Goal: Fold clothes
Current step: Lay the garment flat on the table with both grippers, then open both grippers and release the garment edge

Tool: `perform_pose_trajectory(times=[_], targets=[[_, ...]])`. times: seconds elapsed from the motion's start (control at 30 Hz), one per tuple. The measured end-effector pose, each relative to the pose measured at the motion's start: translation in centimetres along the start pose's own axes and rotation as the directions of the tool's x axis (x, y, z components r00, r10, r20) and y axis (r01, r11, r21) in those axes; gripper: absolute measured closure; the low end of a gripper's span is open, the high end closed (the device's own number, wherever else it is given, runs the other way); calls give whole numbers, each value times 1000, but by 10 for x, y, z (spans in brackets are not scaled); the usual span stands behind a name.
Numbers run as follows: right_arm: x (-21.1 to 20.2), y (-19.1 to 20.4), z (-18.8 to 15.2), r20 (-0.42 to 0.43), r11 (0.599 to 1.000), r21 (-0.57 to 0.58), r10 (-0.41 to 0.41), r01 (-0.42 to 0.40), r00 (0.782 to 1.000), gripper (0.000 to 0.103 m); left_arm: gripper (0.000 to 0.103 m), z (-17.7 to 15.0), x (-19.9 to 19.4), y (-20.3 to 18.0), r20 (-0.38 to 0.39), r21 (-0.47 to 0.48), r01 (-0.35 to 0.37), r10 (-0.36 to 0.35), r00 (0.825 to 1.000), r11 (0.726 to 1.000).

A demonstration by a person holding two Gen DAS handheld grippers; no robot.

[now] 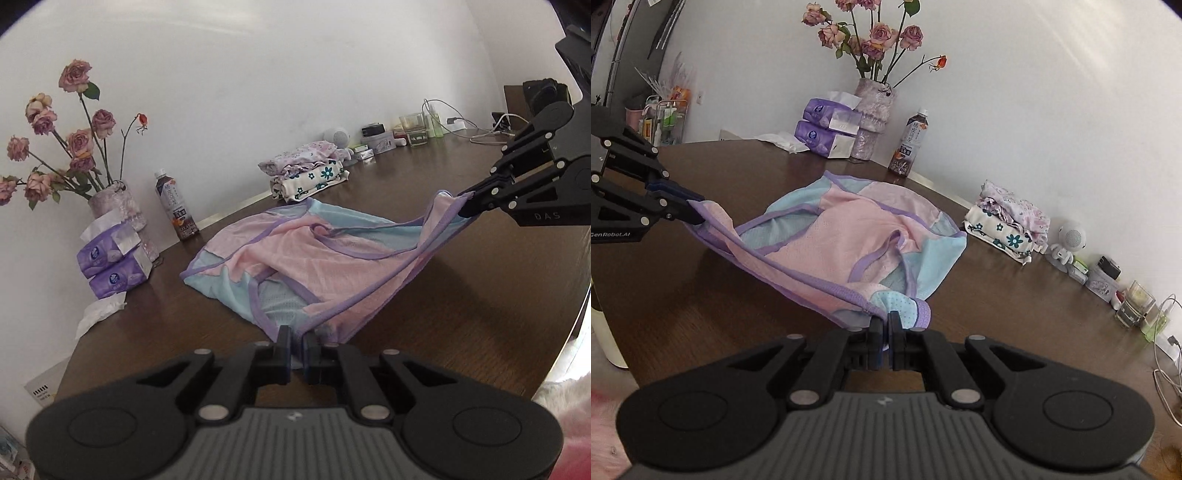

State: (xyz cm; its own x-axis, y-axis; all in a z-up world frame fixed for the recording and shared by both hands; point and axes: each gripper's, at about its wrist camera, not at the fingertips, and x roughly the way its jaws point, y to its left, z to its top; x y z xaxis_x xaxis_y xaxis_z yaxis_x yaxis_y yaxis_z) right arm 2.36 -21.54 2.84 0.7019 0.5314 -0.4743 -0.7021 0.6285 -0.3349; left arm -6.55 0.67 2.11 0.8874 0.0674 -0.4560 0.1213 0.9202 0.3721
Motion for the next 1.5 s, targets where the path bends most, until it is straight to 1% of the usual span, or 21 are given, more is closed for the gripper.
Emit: perform_pose_trajectory(times=[0.2, 0.27, 0.5, 0.6, 0.63, 0.67, 0.7, 0.73, 0.77, 0.9, 0.97, 1.03, 1.07, 1.1, 1.17, 1.27, 1.33, 1.4, 1.47, 1.5], targets=[[-4, 13, -18, -2, 1000, 0, -26, 26, 1000, 101, 98, -13, -6, -8, -7, 18, 3, -3, 1000, 1000], [-5, 14, -23, -11, 1000, 13, -22, 22, 1000, 101, 95, -18, -8, -11, -10, 21, 8, -8, 1000, 1000], [-9, 13, -33, -42, 999, 46, -2, 3, 999, 99, 91, -24, -12, -12, -31, -4, 42, -42, 999, 999], [-14, 12, -37, -55, 998, 61, 15, -12, 998, 95, 90, -26, -15, -11, -34, -30, 69, -70, 997, 997], [-17, 12, -39, -57, 998, 67, 20, -16, 998, 89, 86, -26, -16, -10, -33, -39, 80, -81, 996, 996], [-20, 11, -40, -56, 997, 77, 25, -21, 998, 80, 79, -26, -17, -8, -33, -50, 90, -92, 995, 995], [-24, 9, -41, -56, 995, 92, 36, -31, 998, 73, 76, -27, -19, -5, -31, -65, 106, -108, 994, 992], [-28, 6, -42, -56, 992, 113, 54, -47, 997, 63, 69, -27, -21, -1, -30, -84, 127, -130, 991, 988], [-32, 3, -42, -55, 988, 137, 74, -66, 996, 61, 65, -27, -23, 4, -28, -103, 148, -151, 988, 984], [-44, -15, -39, -15, 959, 255, 130, -122, 991, 60, 63, -25, -31, 21, 0, -197, 224, -229, 974, 954], [-43, -24, -34, 24, 941, 306, 147, -147, 989, 59, 61, -19, -30, 30, 27, -239, 246, -247, 969, 939], [-36, -33, -27, 49, 930, 338, 138, -147, 989, 59, 61, -12, -28, 39, 54, -276, 265, -260, 964, 924], [-32, -36, -23, 53, 928, 345, 130, -140, 990, 59, 61, -8, -26, 42, 62, -287, 268, -261, 963, 920], [-27, -39, -19, 55, 927, 349, 124, -136, 991, 59, 61, -4, -23, 45, 61, -287, 262, -256, 965, 921], [-17, -44, -15, 39, 925, 356, 131, -136, 991, 59, 61, 5, -13, 50, 40, -274, 252, -251, 967, 928], [0, -49, -10, 7, 920, 367, 148, -140, 989, 61, 64, 13, 4, 54, -11, -247, 272, -283, 959, 930], [10, -52, -8, -14, 916, 374, 159, -142, 987, 64, 65, 17, 15, 57, -51, -234, 287, -307, 950, 929], [16, -50, -13, -37, 913, 381, 171, -144, 985, 64, 66, 15, 24, 57, -93, -228, 309, -337, 937, 923], [20, -48, -17, -54, 914, 380, 176, -142, 983, 66, 72, 12, 28, 55, -124, -212, 340, -370, 921, 916], [22, -47, -19, -62, 915, 378, 177, -141, 982, 66, 72, 9, 30, 52, -140, -193, 345, -373, 917, 919]])
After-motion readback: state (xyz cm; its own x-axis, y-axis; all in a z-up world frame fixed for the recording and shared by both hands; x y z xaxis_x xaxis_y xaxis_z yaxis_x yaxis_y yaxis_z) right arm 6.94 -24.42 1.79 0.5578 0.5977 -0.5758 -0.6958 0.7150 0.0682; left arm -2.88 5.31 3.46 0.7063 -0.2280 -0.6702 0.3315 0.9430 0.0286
